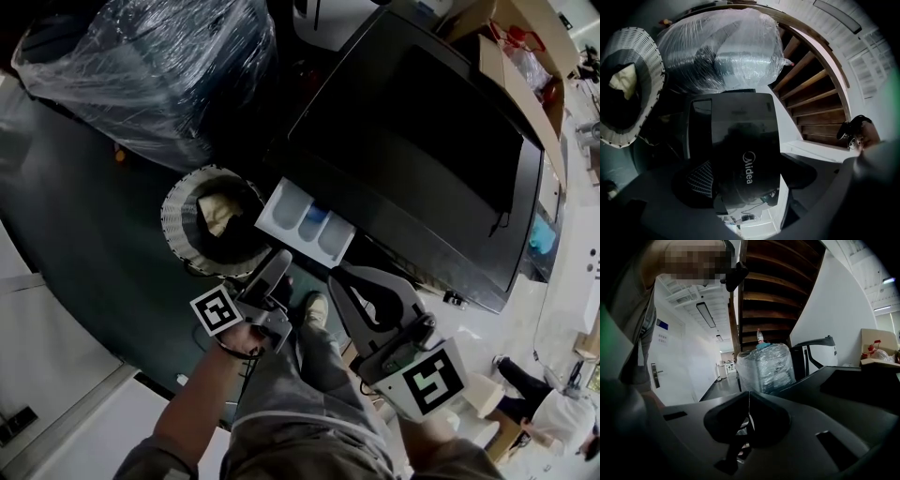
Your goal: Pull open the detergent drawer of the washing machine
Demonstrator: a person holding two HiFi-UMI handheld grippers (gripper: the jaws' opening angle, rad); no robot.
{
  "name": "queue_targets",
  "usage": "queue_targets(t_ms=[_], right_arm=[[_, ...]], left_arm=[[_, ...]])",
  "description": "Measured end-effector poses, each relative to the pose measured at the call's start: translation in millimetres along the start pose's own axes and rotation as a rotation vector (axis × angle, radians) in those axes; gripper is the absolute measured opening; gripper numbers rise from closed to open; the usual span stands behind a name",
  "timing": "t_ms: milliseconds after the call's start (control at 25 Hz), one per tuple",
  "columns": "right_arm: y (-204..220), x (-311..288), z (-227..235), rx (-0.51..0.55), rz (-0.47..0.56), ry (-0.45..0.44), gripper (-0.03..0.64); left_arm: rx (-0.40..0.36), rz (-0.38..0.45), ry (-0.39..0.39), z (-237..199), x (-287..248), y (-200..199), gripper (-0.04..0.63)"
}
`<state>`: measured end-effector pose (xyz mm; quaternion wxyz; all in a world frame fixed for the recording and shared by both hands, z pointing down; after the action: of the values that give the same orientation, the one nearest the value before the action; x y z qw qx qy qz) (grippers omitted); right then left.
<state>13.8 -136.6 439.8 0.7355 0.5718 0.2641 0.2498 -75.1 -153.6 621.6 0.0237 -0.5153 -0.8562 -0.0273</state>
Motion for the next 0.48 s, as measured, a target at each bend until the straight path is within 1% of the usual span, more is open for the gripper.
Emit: queue_targets(t_ms=[280,480], right_arm=[[2.7,8.9,-15.2,-0.002,-0.028,-0.012,0.032],[-0.2,11.2,-22.2,0.002,-0.024,-0.025,0.032]], left_arm=[[0.008,0.013,-0.009,1.9,30.2,1.2,0.439],[0.007,0.015,-0.028,3.2,47.7,2.6,0.439]])
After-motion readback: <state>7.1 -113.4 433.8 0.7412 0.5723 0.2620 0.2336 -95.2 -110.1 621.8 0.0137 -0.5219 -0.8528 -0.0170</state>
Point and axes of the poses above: the fingertips, and each gripper's own axes: x backward along the fingers, z to its right, y out of its underside, the point moved 3 cm from there along x, backward along the fingers, and after that the axes turned 10 degrees about z, right-handed, at the moved point
